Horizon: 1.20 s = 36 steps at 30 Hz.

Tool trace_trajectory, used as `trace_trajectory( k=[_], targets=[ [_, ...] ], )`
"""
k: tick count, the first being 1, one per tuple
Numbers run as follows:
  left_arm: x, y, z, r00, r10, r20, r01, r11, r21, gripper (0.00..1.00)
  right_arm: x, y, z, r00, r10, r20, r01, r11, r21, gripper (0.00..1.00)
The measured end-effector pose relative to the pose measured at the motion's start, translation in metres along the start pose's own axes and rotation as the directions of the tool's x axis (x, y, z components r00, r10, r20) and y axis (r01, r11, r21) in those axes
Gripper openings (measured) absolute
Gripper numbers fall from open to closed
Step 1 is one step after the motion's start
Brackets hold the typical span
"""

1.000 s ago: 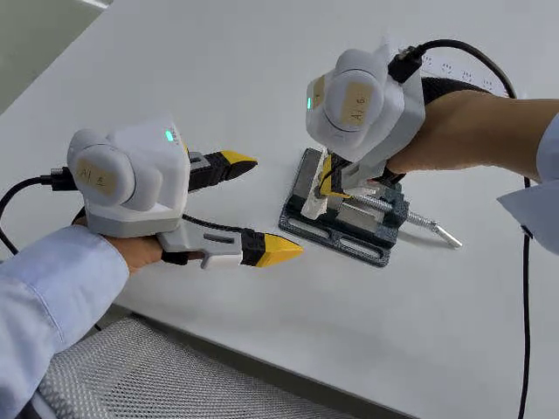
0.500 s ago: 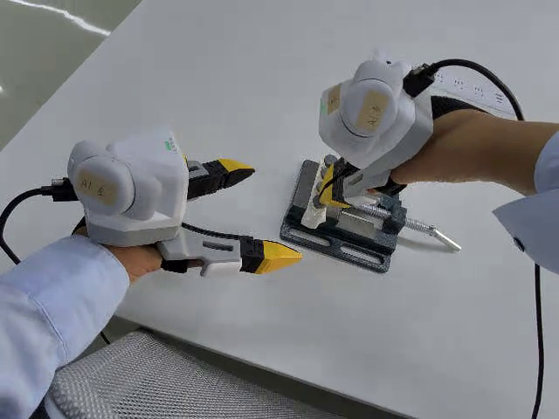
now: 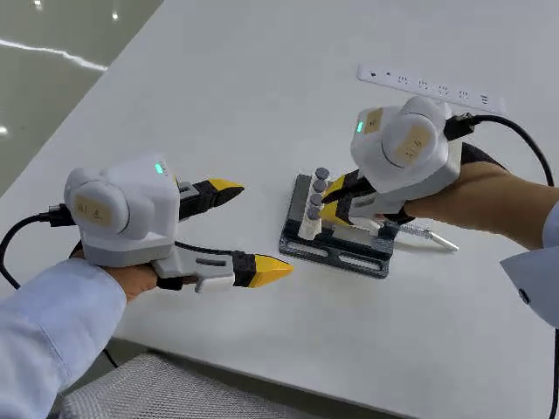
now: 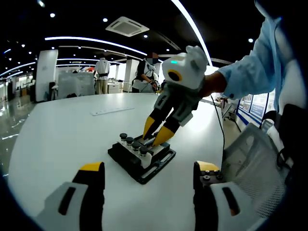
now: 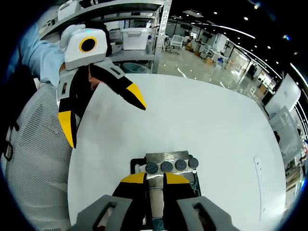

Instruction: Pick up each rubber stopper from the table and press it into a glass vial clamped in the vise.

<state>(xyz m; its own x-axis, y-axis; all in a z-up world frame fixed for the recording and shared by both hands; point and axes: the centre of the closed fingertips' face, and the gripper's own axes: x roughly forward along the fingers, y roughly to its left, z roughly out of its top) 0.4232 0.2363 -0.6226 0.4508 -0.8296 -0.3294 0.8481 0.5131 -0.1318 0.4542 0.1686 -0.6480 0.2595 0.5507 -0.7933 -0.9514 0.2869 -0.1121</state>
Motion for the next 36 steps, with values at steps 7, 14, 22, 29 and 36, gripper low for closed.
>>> trace_trajectory(
  k=[7,14,22,29,36],
  targets=[
    [0.000,0.000,0.002,1.0000,-0.001,0.002,0.001,1.000,0.017,0.74,-0.008,0.010,-0.015,0.9970,-0.046,0.062,0.041,0.996,0.083,0.29],
    [0.001,-0.001,0.005,1.0000,-0.002,-0.001,0.002,0.999,0.032,0.79,-0.016,0.016,-0.020,0.9863,-0.105,0.128,0.078,0.977,0.197,0.49],
    [-0.002,0.001,0.007,1.0000,-0.002,-0.003,0.002,0.999,0.053,0.84,-0.030,0.016,-0.022,0.9569,-0.198,0.212,0.127,0.943,0.307,0.72],
    [-0.008,0.004,0.010,1.0000,0.000,0.004,0.000,0.999,0.049,0.88,-0.048,0.020,-0.030,0.9277,-0.248,0.279,0.126,0.912,0.389,0.82],
    [-0.012,0.004,0.011,0.9998,-0.005,0.019,0.004,1.000,0.031,0.94,-0.064,0.022,-0.043,0.9062,-0.294,0.304,0.140,0.887,0.441,0.95]
  ],
)
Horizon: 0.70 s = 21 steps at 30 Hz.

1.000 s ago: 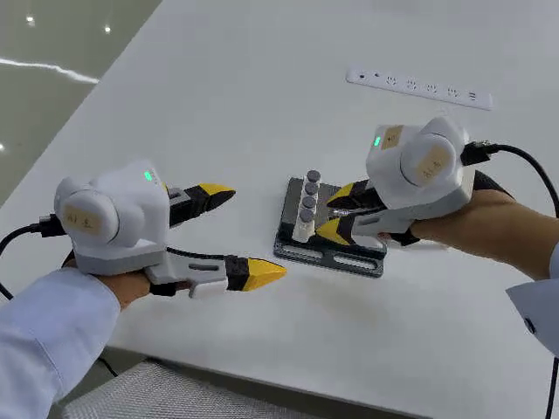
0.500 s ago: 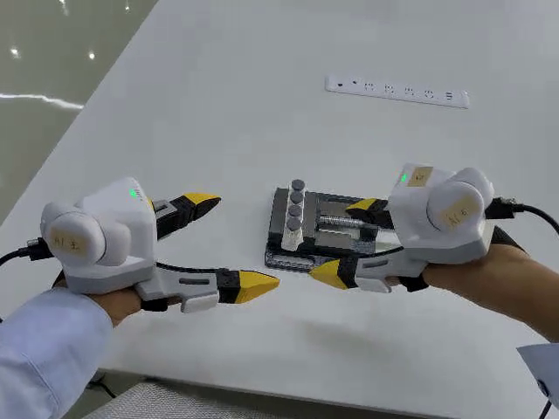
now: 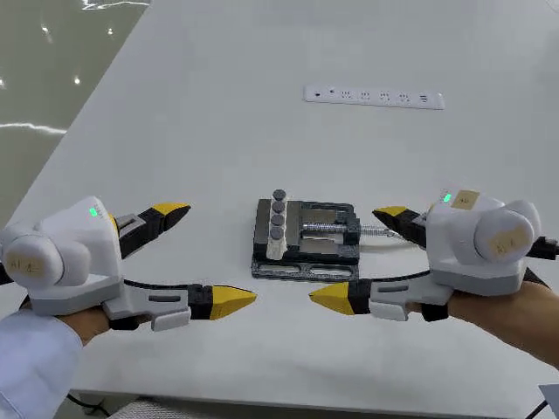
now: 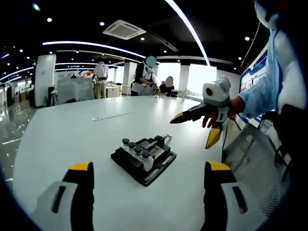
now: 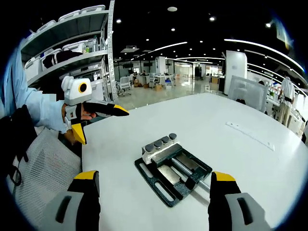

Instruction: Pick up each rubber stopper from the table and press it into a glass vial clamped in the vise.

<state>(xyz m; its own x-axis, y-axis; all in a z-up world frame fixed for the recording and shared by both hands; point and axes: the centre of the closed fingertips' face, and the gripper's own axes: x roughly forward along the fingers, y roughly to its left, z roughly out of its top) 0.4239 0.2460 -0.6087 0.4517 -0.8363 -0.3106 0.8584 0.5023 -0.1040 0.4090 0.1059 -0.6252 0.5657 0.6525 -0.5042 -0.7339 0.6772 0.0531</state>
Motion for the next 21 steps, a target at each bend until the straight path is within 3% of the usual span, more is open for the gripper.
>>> trace_trajectory(
  k=[15,21],
  targets=[
    [-0.006,-0.008,-0.003,0.9999,-0.006,-0.013,0.006,1.000,0.007,0.98,-0.029,0.000,-0.008,0.9997,-0.003,0.024,0.002,1.000,0.021,0.99],
    [-0.007,-0.011,-0.002,1.0000,-0.004,-0.007,0.004,1.000,0.002,0.99,-0.035,-0.001,-0.018,0.9999,-0.009,0.006,0.009,0.999,0.032,0.99]
  ],
)
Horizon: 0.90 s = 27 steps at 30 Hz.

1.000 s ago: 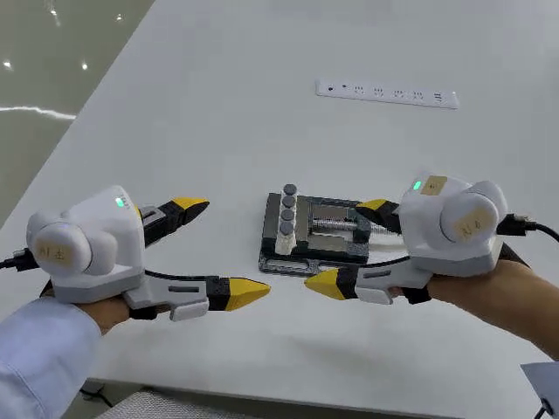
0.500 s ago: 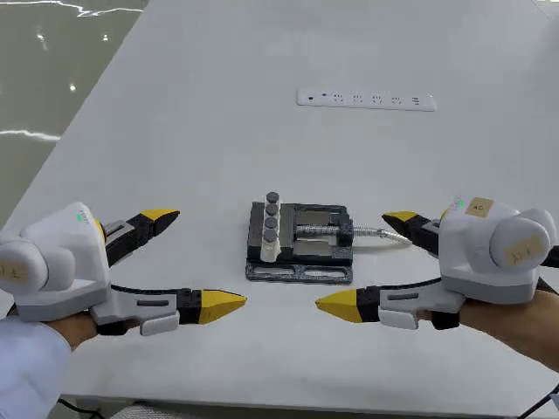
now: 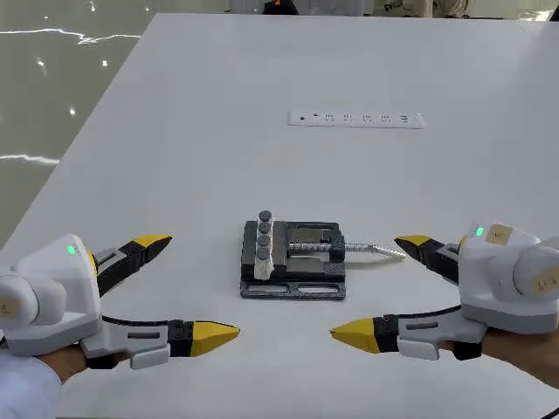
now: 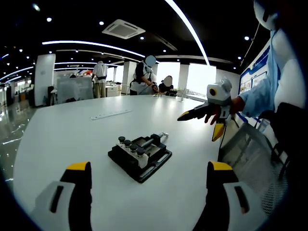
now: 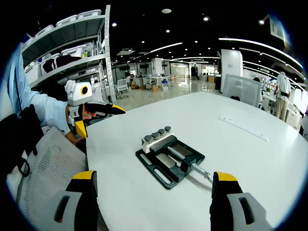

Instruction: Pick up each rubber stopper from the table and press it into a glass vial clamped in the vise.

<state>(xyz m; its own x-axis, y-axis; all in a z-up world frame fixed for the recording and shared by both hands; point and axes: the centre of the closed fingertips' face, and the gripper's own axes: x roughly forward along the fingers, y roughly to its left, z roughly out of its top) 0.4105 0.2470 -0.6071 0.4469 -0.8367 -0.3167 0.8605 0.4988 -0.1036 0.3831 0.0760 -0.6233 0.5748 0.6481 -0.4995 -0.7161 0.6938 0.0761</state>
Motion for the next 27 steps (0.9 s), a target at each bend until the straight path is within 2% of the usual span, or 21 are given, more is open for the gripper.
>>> trace_trajectory(
  k=[27],
  targets=[
    [-0.0074,0.0018,-0.0020,0.9995,0.030,0.005,-0.030,0.999,-0.020,0.99,-0.0046,-0.0018,-0.0070,0.9997,-0.018,-0.019,0.018,1.000,-0.010,0.99]
  ],
)
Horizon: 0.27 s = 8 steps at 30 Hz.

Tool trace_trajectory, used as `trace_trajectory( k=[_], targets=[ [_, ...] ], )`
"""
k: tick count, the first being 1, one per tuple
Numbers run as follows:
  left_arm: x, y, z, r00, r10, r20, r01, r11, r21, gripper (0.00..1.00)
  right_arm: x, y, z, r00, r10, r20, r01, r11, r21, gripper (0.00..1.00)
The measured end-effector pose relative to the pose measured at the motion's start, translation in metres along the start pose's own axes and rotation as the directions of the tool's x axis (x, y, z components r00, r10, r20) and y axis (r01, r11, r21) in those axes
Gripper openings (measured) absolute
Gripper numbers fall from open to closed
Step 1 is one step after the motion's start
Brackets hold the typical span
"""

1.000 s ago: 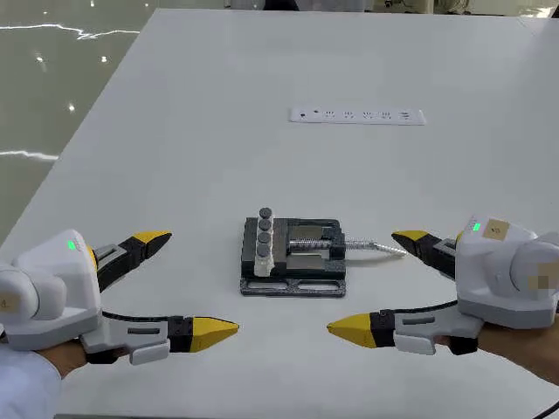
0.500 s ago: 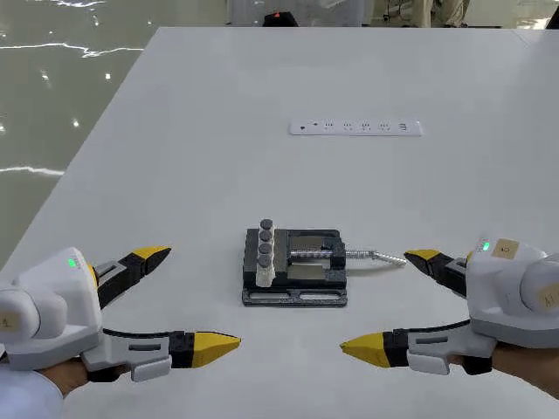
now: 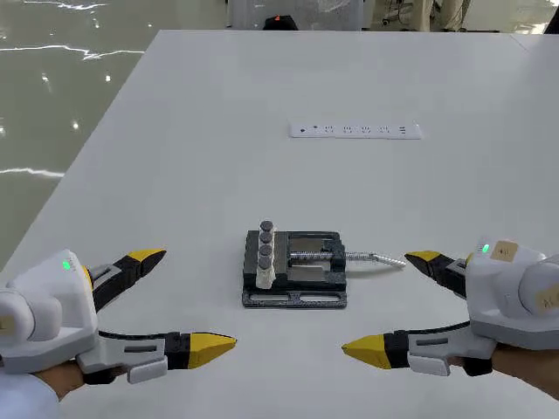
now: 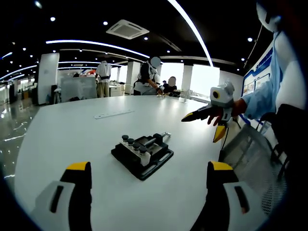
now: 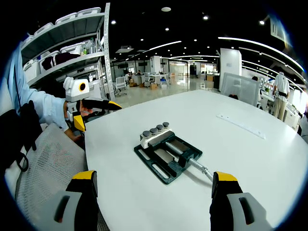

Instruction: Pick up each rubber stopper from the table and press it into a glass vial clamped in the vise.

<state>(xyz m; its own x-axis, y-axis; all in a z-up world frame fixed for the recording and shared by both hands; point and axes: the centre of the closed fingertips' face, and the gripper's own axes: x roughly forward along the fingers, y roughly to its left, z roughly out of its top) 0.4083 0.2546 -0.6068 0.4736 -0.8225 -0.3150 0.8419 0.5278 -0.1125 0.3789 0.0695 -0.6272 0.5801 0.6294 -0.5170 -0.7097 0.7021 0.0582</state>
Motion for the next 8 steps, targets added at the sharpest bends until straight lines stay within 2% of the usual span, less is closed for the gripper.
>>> trace_trajectory(
  k=[8],
  targets=[
    [-0.0004,-0.0001,-0.0006,1.0000,0.002,-0.004,-0.002,1.000,0.000,0.99,0.0002,0.0004,-0.0003,1.0000,0.002,-0.001,-0.002,1.000,0.000,0.99]
  ],
)
